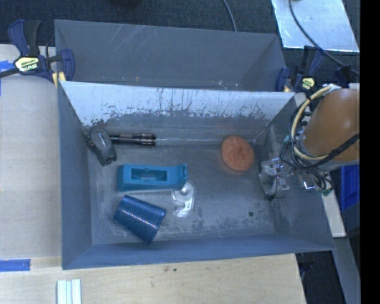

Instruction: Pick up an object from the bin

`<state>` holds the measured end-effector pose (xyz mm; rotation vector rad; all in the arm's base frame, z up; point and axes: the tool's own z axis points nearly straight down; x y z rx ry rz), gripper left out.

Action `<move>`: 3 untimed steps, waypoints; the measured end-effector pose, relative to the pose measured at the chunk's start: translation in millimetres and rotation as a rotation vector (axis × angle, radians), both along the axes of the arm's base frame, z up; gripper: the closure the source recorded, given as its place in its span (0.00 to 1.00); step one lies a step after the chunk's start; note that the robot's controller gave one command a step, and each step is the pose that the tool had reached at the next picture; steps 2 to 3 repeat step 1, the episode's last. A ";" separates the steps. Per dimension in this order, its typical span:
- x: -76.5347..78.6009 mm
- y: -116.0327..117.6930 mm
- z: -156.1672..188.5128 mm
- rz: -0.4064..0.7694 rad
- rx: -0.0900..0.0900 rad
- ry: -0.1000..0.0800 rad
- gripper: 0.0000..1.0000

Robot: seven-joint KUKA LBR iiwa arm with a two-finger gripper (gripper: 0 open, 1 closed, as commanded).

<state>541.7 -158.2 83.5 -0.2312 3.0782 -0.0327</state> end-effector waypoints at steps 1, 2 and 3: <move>-0.4 1.0 0.0 0.011 0.000 0.001 1.00; -0.4 1.0 0.0 0.011 0.000 0.001 1.00; -0.4 1.0 0.0 0.011 0.000 0.001 1.00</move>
Offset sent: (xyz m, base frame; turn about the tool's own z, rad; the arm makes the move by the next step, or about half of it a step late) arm -0.0063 -0.0001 -0.0135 -0.1189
